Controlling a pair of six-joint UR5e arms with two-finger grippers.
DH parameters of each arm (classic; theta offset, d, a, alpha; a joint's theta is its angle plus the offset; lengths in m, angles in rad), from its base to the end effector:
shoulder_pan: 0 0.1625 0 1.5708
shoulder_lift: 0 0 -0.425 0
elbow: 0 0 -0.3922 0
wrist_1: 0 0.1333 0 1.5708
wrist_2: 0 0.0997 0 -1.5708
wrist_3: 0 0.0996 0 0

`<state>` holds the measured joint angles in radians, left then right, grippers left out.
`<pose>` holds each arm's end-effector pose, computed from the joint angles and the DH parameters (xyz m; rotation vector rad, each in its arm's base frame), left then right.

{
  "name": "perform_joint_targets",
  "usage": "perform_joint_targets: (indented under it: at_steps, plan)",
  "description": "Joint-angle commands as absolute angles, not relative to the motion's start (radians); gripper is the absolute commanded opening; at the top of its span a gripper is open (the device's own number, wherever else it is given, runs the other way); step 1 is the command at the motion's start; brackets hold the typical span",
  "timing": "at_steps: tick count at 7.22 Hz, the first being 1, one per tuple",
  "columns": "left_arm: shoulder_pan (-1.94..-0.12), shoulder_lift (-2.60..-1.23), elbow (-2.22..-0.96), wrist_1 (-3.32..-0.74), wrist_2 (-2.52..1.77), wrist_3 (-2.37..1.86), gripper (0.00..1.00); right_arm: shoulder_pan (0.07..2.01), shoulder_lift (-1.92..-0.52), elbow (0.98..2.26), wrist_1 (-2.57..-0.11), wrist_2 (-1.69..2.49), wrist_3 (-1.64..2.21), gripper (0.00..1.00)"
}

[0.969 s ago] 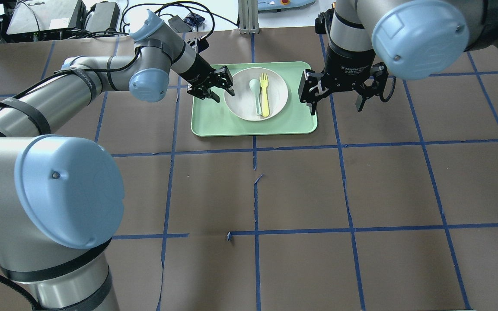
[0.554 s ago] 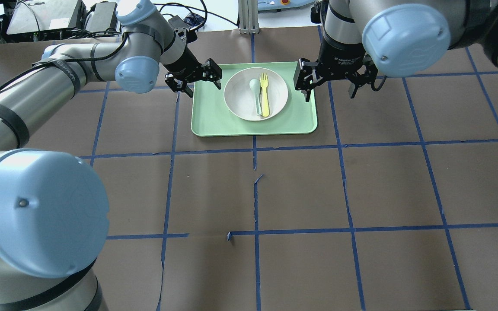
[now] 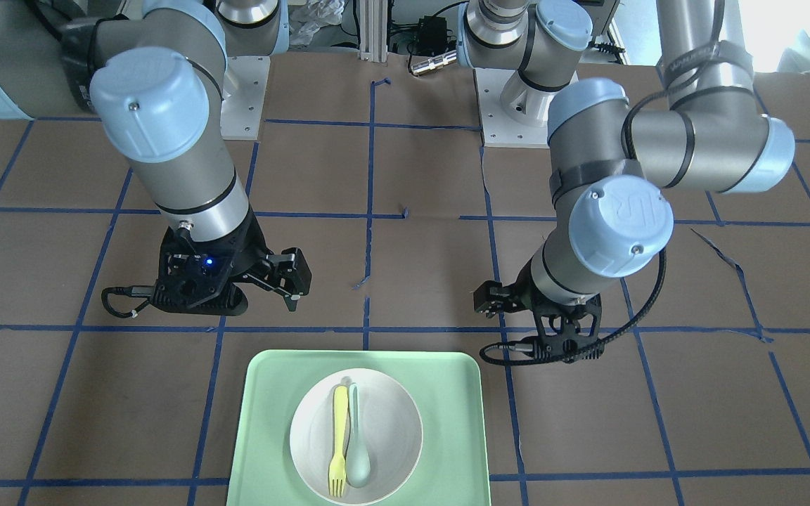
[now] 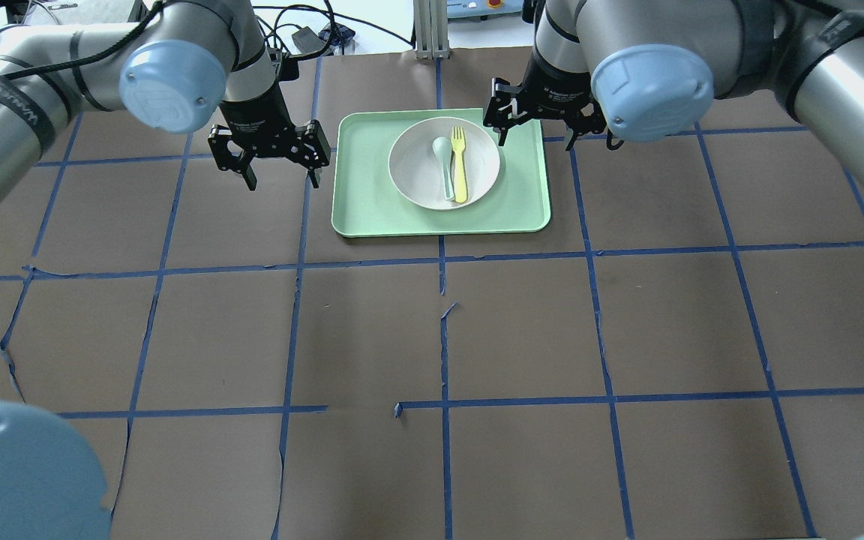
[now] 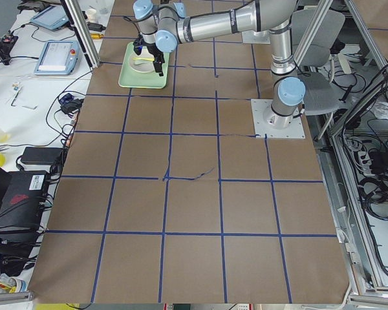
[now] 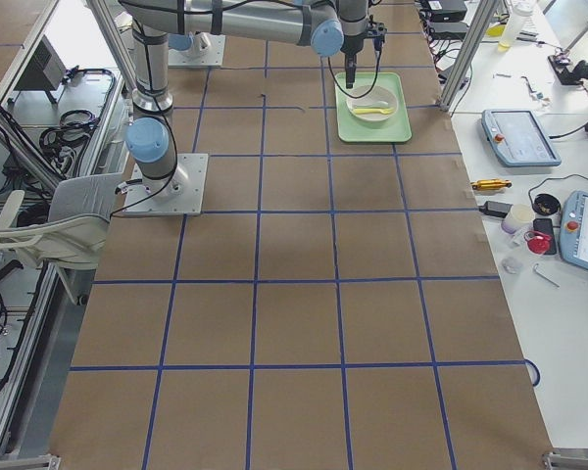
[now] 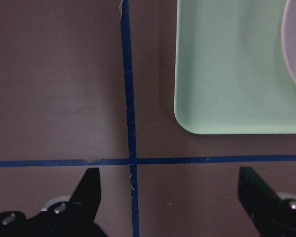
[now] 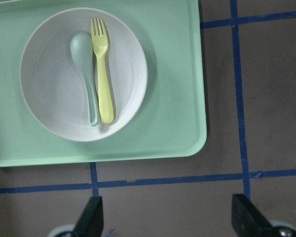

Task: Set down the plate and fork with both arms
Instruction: 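Lower the right gripper into the plate and grasp the yellow fork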

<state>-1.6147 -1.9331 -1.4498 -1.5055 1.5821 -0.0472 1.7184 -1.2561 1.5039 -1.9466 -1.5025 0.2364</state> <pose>-0.1589 -0.6058 0.3507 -0.0036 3.1103 0.2734 0.2302 -0.5960 0.3846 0.1285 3.0427 -0.1717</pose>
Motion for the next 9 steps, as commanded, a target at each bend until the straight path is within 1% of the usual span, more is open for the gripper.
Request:
perform_joint_targets:
  at_steps: [1,2,3,4,5,7,8,9]
  plan:
    - [-1.609,-1.824,-1.457,-1.656,1.594,-0.046,1.0,1.726,-1.154,1.5,-2.076,-1.5,0.239,0.7]
    - [-1.606,-1.8,-1.46,-1.681,1.589,-0.046,1.0,1.733,-1.096,1.468,-2.103,-1.502,0.241,0.65]
    - [-1.603,-1.798,-1.485,-1.675,1.588,-0.046,1.0,1.735,-1.062,1.433,-2.103,-1.503,0.241,0.61]
    - [-1.603,-1.795,-1.505,-1.658,1.586,-0.051,1.0,1.741,-1.033,1.422,-2.103,-1.505,0.25,0.55]
    - [-1.605,-1.793,-1.514,-1.648,1.582,-0.06,1.0,1.747,-1.01,1.41,-2.106,-1.505,0.25,0.55]
    - [-1.606,-1.795,-1.516,-1.647,1.58,-0.061,1.0,1.765,-0.922,1.346,-2.106,-1.505,0.276,0.56]
    - [-1.605,-1.793,-1.516,-1.649,1.58,-0.061,1.0,1.773,-0.908,1.329,-2.106,-1.5,0.285,0.56]
    - [-1.606,-1.793,-1.516,-1.649,1.582,-0.061,1.0,1.776,-0.901,1.328,-2.106,-1.5,0.287,0.61]
